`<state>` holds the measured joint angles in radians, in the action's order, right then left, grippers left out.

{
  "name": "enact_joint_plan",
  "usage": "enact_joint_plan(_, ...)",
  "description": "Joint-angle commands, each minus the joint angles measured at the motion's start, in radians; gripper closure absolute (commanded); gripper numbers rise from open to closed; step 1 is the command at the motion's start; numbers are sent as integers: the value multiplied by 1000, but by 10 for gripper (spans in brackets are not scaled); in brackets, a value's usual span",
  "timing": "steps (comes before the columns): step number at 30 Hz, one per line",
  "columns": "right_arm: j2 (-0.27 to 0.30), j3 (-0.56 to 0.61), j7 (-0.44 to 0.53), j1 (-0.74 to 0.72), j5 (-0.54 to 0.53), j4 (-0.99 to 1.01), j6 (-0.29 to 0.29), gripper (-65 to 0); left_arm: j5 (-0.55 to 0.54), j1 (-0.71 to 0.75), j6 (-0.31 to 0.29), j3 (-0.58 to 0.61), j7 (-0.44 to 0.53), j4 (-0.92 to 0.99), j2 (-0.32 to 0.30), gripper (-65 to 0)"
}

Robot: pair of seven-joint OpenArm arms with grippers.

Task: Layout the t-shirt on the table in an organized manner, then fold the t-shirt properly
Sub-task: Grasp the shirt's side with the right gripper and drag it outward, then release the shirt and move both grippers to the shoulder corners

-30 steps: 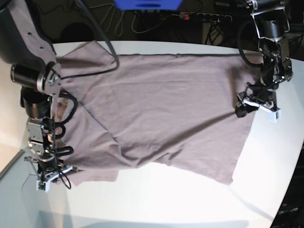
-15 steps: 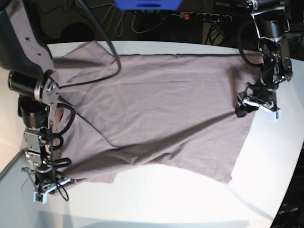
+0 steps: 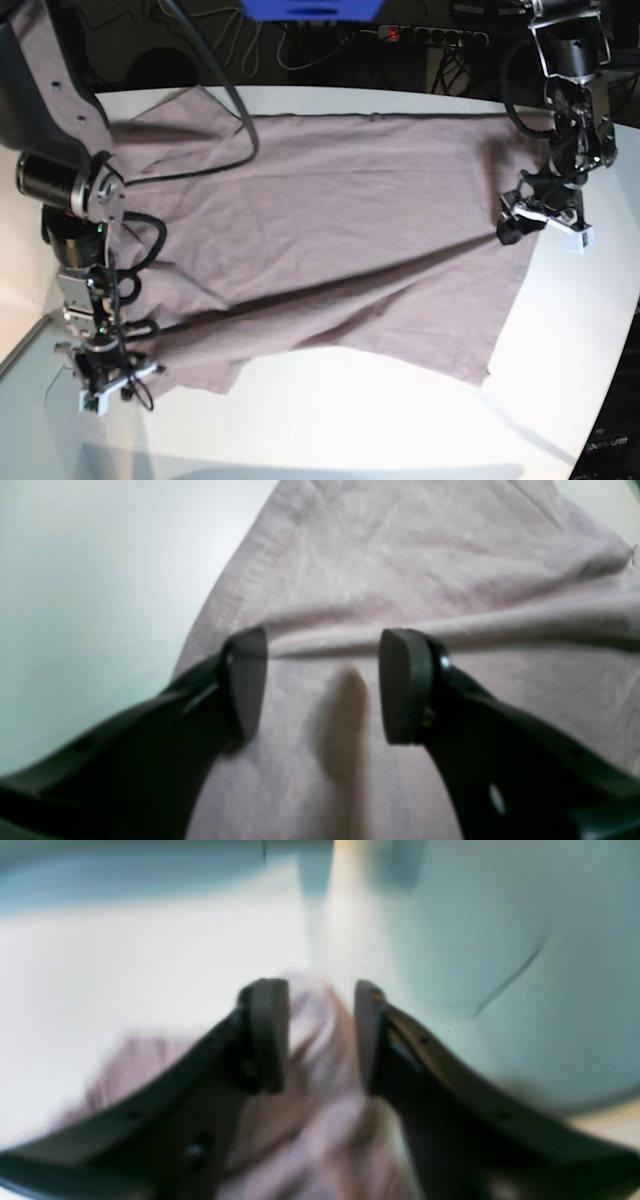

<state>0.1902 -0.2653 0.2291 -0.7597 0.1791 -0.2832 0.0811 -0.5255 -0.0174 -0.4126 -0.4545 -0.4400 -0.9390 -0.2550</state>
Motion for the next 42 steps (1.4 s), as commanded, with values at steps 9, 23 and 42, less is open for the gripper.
enact_joint_plan(9, 68, -4, 33, -22, -8, -15, -13, -277, 49, -5, 51, -3, -93, -58, -10, -362)
enact_joint_plan(23, 70, -4, 28, 236, -8, -215, -8, -277, 38, -218, 54, 127, -84, -165, 0, -362)
enact_joint_plan(42, -61, -52, -280, 632, -10, -947, 90, -277, 328, -527, 56, 297, 332, 538, 7, -362)
